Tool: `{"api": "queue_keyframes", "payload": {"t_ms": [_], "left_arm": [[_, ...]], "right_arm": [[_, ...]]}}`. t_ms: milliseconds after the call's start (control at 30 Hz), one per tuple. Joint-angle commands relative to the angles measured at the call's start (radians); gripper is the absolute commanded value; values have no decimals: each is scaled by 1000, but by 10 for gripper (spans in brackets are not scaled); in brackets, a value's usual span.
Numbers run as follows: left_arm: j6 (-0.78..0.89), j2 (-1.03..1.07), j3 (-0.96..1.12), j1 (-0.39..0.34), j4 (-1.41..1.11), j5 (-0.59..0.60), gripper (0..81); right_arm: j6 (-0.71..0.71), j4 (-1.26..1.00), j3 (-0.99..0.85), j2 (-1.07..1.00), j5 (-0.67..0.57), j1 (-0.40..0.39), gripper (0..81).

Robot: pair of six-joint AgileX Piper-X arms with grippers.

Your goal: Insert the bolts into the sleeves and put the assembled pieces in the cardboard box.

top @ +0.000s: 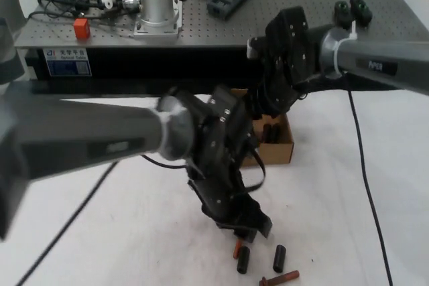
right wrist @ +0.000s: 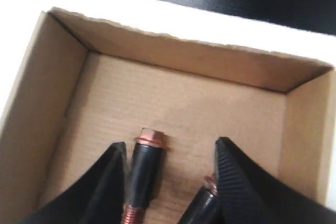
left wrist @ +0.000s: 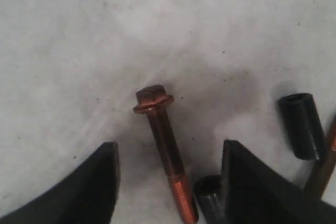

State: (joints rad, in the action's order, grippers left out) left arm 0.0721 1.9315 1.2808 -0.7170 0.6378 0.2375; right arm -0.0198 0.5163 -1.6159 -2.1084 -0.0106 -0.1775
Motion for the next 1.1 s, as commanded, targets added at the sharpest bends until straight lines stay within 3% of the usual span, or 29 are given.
{"api": "queue_keyframes", "payload": {"t_ms": [0, 100, 200, 300, 333, 567, 667, 800, 900, 967, 1067], "left_arm": [[-13, 80, 85, -16, 68, -34, 419], [-5, 114, 109, -16, 92, -52, 383], [-5, 130, 127, -16, 127, -52, 228], [-5, 131, 126, -16, 127, -47, 18], [-8, 131, 126, -16, 127, -44, 1], [-3, 41, 123, 0, 129, -99, 6], [33, -89, 57, 33, 105, -161, 3], [99, -330, -130, 99, -25, -198, 6], [134, -493, -275, 144, -143, -198, 6], [137, -584, -346, 160, -186, -198, 6], [137, -700, -421, 164, -199, -198, 6]], "right_arm": [[4, -3, -15, 27, -3, 3, 326], [7, 19, -15, 72, -3, 3, 323], [13, 32, -15, 117, -3, 3, 323], [12, 42, -12, 163, -3, 3, 323], [12, 49, -12, 177, -3, 3, 323], [10, 152, 114, 345, -64, 3, 323], [20, 191, 261, 434, -101, -3, 323], [28, 212, 437, 510, -119, -71, 323], [33, 218, 528, 514, -79, -131, 323], [88, 210, 574, 508, 5, -161, 328], [197, 175, 630, 500, 20, -180, 358]]}}
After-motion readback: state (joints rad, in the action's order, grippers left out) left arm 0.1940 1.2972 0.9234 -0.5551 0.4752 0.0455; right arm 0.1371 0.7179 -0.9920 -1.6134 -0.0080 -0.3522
